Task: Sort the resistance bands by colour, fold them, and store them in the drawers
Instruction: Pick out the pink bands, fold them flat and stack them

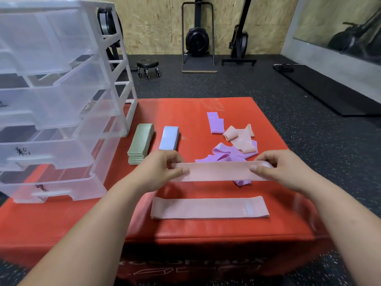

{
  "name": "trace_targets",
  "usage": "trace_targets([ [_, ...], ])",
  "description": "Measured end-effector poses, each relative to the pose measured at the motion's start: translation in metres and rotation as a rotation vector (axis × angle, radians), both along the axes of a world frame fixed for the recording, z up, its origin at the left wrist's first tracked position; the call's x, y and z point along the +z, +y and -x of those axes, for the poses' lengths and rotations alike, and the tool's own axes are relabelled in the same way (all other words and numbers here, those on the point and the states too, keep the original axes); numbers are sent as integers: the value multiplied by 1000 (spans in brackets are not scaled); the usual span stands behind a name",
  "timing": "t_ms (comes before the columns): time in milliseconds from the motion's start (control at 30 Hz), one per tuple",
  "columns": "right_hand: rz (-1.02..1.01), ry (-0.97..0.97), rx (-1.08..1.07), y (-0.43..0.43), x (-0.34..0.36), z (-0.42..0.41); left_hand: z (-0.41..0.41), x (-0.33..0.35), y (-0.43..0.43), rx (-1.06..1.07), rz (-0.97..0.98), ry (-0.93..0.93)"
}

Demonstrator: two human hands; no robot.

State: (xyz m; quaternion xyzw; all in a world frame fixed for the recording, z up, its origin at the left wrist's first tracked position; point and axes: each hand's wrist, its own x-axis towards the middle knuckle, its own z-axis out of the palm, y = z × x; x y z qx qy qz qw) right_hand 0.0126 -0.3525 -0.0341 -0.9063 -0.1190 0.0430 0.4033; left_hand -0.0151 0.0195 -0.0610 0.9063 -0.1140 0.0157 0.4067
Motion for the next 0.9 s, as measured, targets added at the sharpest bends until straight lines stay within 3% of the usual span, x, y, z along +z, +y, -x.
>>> trace_targets([
  [433,-72,59,-16,-14,-2,38,53,5,20,114,92,88],
  [633,-260,138,-55,-15,-9,53,73,5,23,238,182,32],
  [767,-236,93,-134,-9,-17,61,80,-2,25,333,76,-16],
  [900,-50,-2,-193,-9,-33,57,86,-6,18,382,-38,-45],
])
